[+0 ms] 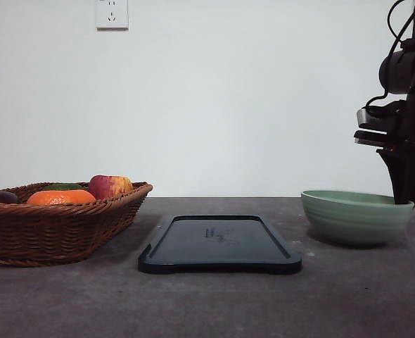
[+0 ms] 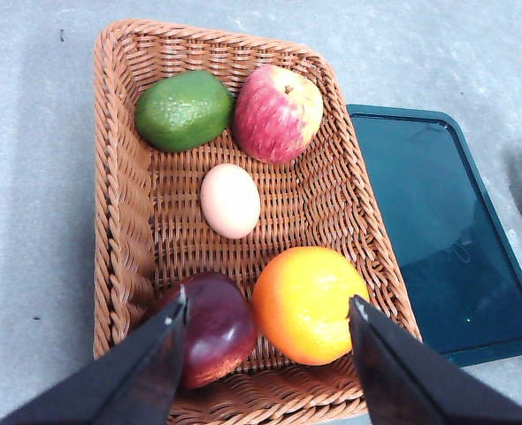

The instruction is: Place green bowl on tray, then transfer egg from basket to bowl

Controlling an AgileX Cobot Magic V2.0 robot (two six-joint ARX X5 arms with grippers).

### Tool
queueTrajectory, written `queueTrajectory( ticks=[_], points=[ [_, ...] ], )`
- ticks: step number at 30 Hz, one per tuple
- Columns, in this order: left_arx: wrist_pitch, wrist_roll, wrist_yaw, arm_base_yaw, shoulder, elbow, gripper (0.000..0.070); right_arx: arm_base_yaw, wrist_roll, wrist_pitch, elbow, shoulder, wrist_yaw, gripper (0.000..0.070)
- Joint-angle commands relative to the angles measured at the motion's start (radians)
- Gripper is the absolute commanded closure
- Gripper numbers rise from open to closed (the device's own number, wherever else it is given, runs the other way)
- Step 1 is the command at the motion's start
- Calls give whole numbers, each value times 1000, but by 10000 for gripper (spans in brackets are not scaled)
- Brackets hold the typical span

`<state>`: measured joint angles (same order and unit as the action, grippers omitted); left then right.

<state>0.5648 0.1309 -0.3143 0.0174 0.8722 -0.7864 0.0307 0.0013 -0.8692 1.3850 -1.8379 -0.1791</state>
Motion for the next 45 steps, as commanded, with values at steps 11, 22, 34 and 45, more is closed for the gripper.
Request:
queueTrajectory(
  ticks=[11, 22, 34, 45],
  points=[
    [-12, -7, -6, 2, 8, -21, 350, 55, -26, -301, 336, -18, -8, 700],
    [-12, -7, -6, 2, 8, -21, 350, 298, 15, -211, 448, -42, -34, 700],
    [-12, -7, -6, 2, 8, -21, 350, 408, 44, -118, 448, -228, -26, 700],
    [-11, -6, -6, 2, 8, -21, 350, 441, 45, -119, 448, -300, -3, 515]
  ],
)
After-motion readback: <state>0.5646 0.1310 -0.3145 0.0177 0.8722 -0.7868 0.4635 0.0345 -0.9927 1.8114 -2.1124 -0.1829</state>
